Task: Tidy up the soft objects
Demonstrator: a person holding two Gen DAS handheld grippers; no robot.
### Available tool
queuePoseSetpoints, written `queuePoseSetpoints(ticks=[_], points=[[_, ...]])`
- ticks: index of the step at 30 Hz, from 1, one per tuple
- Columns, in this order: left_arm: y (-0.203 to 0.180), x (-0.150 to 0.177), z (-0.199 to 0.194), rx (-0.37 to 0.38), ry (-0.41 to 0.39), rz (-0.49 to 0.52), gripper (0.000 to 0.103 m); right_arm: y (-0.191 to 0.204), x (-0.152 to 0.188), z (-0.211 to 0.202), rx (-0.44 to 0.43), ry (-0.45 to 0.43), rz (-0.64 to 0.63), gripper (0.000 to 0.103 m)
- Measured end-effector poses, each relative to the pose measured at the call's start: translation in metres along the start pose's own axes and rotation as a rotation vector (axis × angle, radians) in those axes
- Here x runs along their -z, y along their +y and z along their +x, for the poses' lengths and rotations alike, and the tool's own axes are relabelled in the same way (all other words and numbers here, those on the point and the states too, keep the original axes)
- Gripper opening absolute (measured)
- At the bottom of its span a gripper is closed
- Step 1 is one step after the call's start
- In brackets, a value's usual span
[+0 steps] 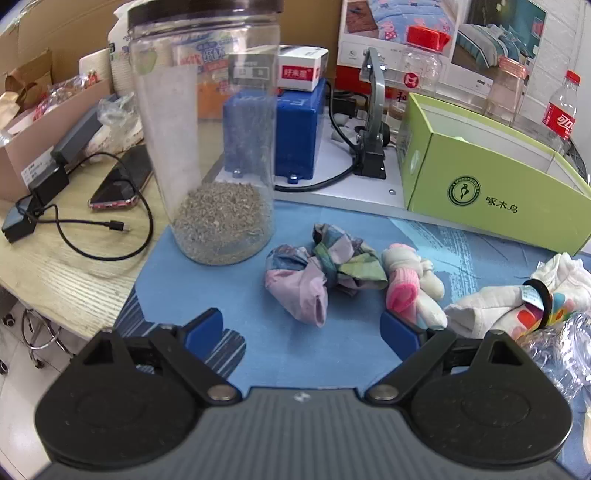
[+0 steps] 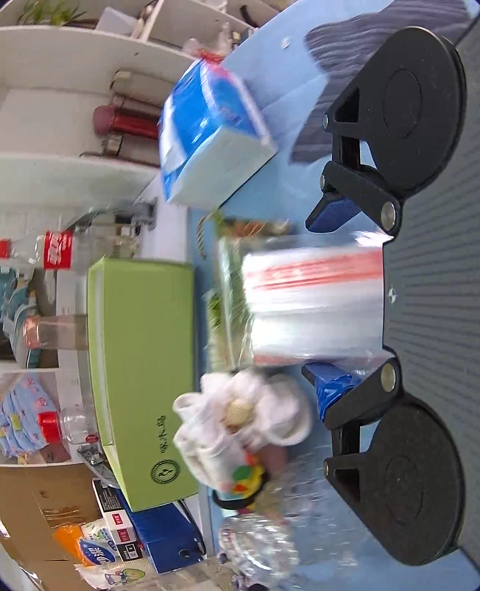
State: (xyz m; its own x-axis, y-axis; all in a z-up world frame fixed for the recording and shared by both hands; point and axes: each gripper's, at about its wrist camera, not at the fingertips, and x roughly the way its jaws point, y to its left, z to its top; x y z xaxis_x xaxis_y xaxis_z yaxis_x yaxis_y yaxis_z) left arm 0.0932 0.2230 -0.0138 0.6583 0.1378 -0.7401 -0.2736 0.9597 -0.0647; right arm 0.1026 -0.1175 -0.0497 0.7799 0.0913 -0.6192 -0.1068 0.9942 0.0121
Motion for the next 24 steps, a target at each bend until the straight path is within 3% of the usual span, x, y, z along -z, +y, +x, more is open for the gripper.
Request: queuePoseSetpoints(ticks=[4, 7, 13, 17, 24], points=[[0.000, 0.002, 0.000, 0.003, 0.004, 0.003, 0.093, -0.035, 0.021, -0.022, 0.076, 0.026, 0.030, 0.064], [-0.004, 0.003, -0.003, 0.011, -0.005, 0.021, 0.093, -0.054, 0.028, -0.041, 0.040, 0.028, 0.069, 0.064], [-0.005, -0.002, -0.013, 0.046, -0.021, -0.001, 0.093, -0.064, 0.014, -0.074, -0.040, -0.169, 0.176, 0.064], [-0.021, -0.023, -0.009, 0.083, -0.058, -0.026, 0.093, -0.065, 0.006, -0.068, -0.063, -0.182, 0.186, 0.065], [-0.073, -0.054, 0.047, -0.082, -0.008, 0.011, 0.093, -0.064, 0.010, -0.060, -0.083, -0.153, 0.192, 0.065]])
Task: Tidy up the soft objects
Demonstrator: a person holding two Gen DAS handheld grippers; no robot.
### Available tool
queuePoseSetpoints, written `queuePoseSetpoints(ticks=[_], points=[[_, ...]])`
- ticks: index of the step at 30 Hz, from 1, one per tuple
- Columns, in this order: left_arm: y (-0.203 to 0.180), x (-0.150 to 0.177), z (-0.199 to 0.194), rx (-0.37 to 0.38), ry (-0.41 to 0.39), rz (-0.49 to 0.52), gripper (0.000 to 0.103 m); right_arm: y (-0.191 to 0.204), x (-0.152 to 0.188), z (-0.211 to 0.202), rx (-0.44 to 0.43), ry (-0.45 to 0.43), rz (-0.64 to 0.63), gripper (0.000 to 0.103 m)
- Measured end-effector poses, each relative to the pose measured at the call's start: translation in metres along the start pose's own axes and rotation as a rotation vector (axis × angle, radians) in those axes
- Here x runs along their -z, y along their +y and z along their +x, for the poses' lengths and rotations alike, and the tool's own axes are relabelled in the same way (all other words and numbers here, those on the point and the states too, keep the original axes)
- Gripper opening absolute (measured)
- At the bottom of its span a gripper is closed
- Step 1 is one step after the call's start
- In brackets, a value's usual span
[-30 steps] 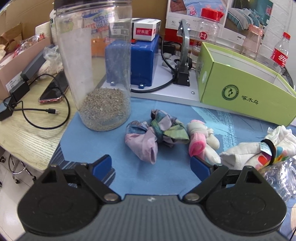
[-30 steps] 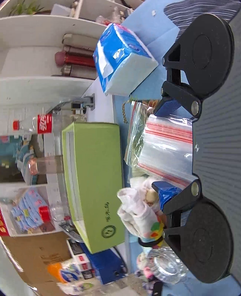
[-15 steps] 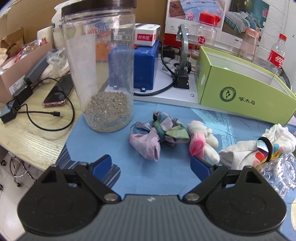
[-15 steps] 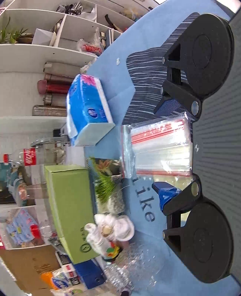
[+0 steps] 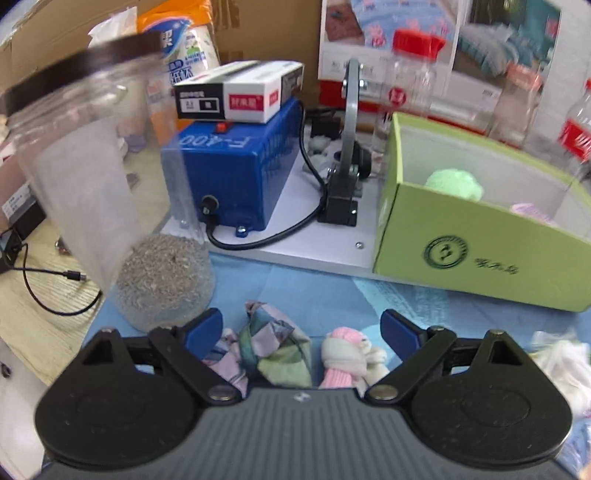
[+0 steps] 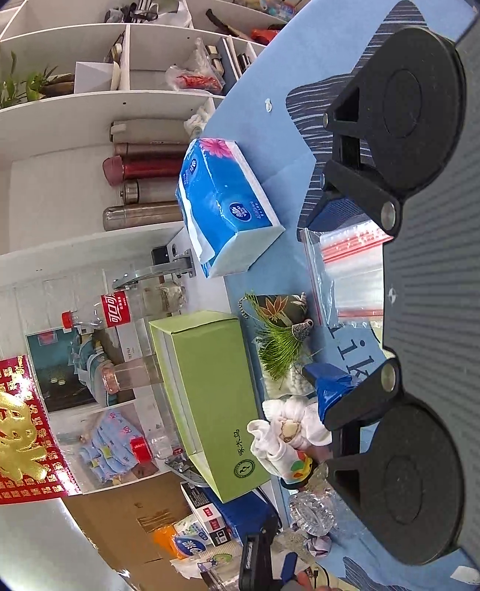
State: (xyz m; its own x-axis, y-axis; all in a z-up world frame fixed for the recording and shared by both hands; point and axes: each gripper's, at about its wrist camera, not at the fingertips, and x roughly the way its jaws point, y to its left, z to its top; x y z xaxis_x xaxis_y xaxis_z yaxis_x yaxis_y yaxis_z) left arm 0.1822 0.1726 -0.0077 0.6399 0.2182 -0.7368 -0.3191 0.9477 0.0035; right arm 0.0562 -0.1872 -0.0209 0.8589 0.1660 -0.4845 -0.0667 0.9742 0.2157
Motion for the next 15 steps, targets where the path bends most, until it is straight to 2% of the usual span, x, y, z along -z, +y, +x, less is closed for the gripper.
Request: queuePoseSetpoints(ticks=[3, 8, 15], points=[[-0.005, 0.007, 0.014, -0.076, 0.022, 0.042, 0.094, 0.000, 0.001, -0.001, 0.000, 0.001, -0.004, 0.065], [0.013, 0.025, -0.001, -0.048, 0.031, 0.055, 0.093, -0.004, -0.001, -0.004, -0.019, -0.012, 0.005, 0.065], [0.050, 0.069, -0.039, 0.028, 0.074, 0.047, 0.093, -0.004, 0.002, -0.010, -0.036, -0.026, 0.016, 0.065]])
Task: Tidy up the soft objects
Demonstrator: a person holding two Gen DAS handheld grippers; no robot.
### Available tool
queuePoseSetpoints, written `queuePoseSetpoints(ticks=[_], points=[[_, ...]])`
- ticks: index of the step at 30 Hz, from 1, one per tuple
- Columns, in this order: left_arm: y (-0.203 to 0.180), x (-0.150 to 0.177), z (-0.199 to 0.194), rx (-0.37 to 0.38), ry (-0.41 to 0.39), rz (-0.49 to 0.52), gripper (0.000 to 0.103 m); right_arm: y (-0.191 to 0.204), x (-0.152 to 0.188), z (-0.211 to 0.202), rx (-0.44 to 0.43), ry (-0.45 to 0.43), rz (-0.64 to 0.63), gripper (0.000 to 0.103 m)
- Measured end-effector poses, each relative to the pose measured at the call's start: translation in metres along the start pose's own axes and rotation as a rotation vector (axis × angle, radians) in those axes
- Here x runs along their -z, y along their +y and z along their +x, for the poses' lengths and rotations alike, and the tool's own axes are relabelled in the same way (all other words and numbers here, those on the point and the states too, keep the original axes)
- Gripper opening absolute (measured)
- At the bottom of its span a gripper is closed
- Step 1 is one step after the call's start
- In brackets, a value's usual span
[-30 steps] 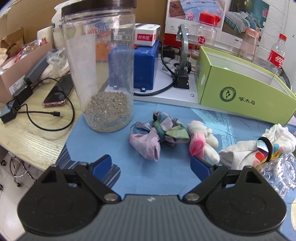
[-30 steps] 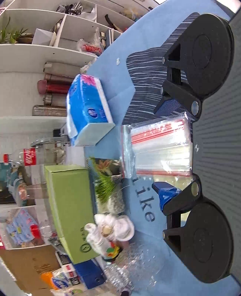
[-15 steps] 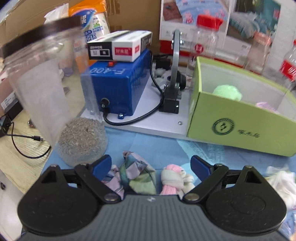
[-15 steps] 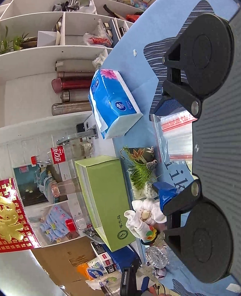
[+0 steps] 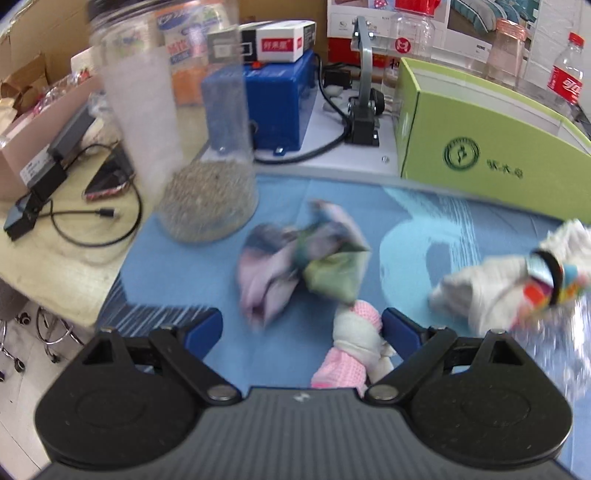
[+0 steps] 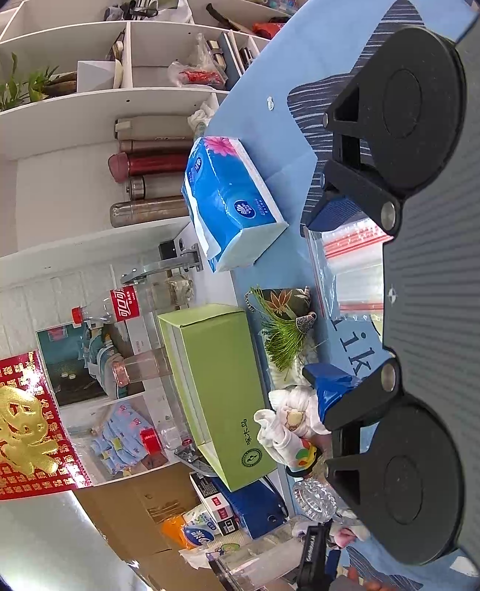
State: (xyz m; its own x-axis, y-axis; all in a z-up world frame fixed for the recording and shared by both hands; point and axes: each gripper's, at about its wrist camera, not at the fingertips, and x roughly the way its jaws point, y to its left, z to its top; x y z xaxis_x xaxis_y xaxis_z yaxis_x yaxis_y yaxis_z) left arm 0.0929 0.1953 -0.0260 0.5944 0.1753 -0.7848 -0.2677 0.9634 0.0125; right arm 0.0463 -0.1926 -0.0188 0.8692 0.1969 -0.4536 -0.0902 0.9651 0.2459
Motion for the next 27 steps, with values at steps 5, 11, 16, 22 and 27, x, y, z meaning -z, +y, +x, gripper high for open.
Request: queuePoseSetpoints(ticks=[5, 11, 16, 22, 27], points=[[0.014, 0.020, -0.028, 0.105, -0.041, 0.022, 0.093, 0.002, 0.004, -0.005, -0.002, -0.001, -0.014, 0.065], [-0.005, 0.031, -0.026, 0.132, -0.074, 0.175, 0.093, -0.006, 0.005, -0.013, 0.021, -0.007, -0.001, 0.065], [-0.010, 0.034, -0.003, 0.165, -0.028, 0.185, 0.093, -0.014, 0.011, -0.014, 0.054, 0.032, -0.009, 0.065], [-0.010, 0.034, 0.000, 0.172, -0.044, 0.192, 0.094, -0.014, 0.018, -0.005, 0.074, 0.126, -0.075, 0.065], [-0.011, 0.033, 0.002, 0.169, -0.048, 0.187, 0.094, -0.009, 0.016, 0.010, 0.073, 0.156, -0.112, 0.065]])
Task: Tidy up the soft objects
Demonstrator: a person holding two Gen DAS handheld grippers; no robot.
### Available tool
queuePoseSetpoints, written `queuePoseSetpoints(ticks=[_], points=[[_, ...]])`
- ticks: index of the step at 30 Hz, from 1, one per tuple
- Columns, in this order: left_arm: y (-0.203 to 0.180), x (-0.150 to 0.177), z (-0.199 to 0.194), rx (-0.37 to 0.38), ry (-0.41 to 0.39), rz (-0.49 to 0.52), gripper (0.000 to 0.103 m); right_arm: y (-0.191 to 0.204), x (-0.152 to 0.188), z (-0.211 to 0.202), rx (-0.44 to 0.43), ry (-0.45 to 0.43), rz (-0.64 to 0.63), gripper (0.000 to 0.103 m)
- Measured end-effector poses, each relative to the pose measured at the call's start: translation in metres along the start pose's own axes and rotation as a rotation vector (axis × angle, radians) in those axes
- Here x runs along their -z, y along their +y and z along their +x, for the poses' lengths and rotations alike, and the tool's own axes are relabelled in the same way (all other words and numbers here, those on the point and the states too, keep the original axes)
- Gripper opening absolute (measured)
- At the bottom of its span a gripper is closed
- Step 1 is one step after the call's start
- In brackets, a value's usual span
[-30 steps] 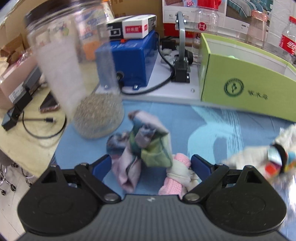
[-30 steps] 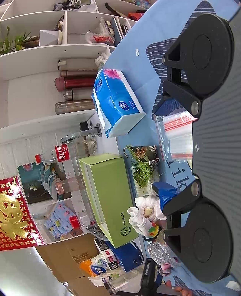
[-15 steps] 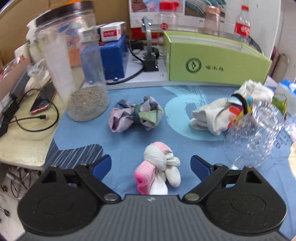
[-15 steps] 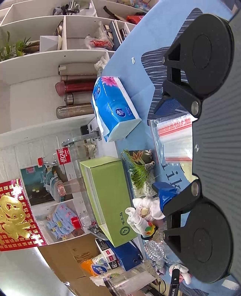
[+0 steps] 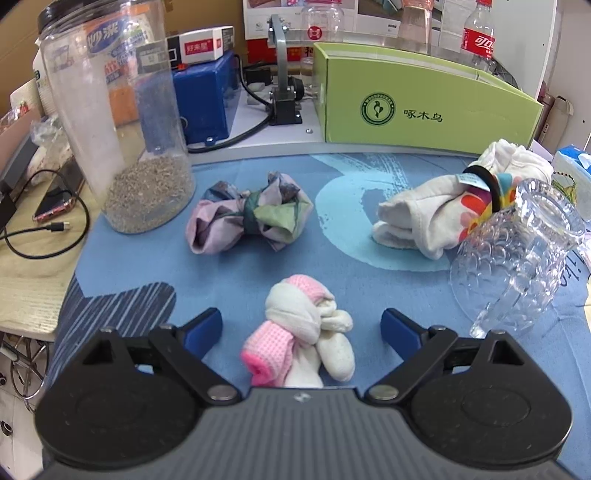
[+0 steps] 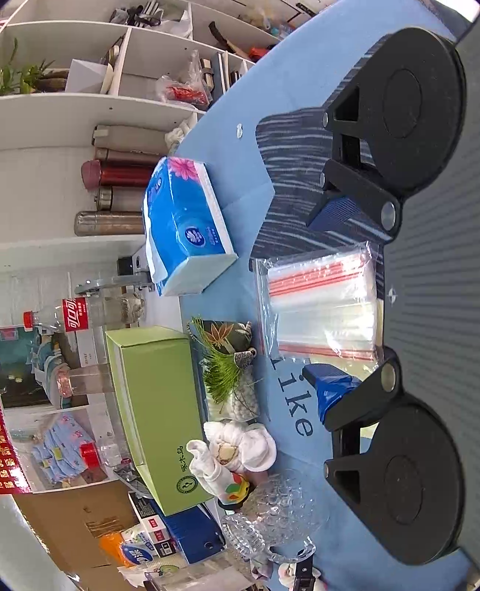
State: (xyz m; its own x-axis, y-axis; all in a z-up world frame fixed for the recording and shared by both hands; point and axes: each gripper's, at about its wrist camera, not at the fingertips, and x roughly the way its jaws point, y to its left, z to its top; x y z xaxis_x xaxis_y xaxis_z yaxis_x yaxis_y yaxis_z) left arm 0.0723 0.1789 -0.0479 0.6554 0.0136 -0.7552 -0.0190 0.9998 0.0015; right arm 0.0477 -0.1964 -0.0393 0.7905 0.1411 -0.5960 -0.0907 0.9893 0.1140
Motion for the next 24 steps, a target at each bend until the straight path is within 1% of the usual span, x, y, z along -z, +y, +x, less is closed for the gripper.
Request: queuePoseSetpoints(ticks=[2, 3, 4, 5, 6, 7, 8, 10, 12, 14, 16, 18, 20, 24], points=[[-0.001, -0.001, 0.001, -0.004, 0.002, -0.004, 0.094, 0.005, -0.003, 0.012, -0.021, 0.017, -0.033, 0.065], [0.000, -0.001, 0.001, -0.004, 0.001, -0.004, 0.094, 0.005, -0.004, 0.017, -0.005, 0.016, -0.044, 0.065], [0.000, -0.001, 0.001, -0.004, 0.000, -0.005, 0.094, 0.001, -0.006, 0.022, 0.030, 0.014, -0.034, 0.065], [0.000, -0.001, 0.002, -0.004, -0.002, -0.003, 0.094, -0.008, -0.009, 0.026, 0.046, 0.017, 0.004, 0.066], [0.000, -0.001, 0.002, -0.004, -0.005, -0.003, 0.094, -0.020, -0.011, 0.030, 0.038, 0.027, 0.066, 0.066], [0.001, -0.001, 0.003, -0.004, -0.006, -0.003, 0.094, -0.032, -0.012, 0.034, 0.006, 0.043, 0.139, 0.068], [0.001, -0.002, 0.003, -0.006, -0.006, -0.005, 0.094, -0.040, -0.013, 0.034, -0.036, 0.034, 0.190, 0.068], [0.000, -0.003, 0.005, -0.009, -0.007, -0.009, 0.094, -0.042, -0.017, 0.035, -0.091, 0.051, 0.219, 0.068], [-0.001, -0.003, 0.006, -0.011, -0.010, -0.010, 0.094, -0.035, -0.019, 0.038, -0.118, 0.066, 0.198, 0.067], [-0.001, -0.003, 0.006, -0.011, -0.011, -0.011, 0.094, -0.021, -0.021, 0.041, -0.122, 0.084, 0.150, 0.068], [0.000, -0.003, 0.006, -0.012, -0.010, -0.011, 0.094, -0.005, -0.020, 0.043, -0.089, 0.093, 0.077, 0.068], [0.000, -0.003, 0.006, -0.010, -0.009, -0.009, 0.094, 0.012, -0.018, 0.046, -0.032, 0.103, -0.030, 0.069], [0.000, -0.003, 0.006, -0.009, -0.008, -0.007, 0.094, 0.024, -0.014, 0.048, 0.012, 0.104, -0.098, 0.071], [0.001, -0.004, 0.006, -0.004, -0.005, -0.004, 0.094, 0.023, -0.015, 0.049, 0.012, 0.110, -0.098, 0.072]])
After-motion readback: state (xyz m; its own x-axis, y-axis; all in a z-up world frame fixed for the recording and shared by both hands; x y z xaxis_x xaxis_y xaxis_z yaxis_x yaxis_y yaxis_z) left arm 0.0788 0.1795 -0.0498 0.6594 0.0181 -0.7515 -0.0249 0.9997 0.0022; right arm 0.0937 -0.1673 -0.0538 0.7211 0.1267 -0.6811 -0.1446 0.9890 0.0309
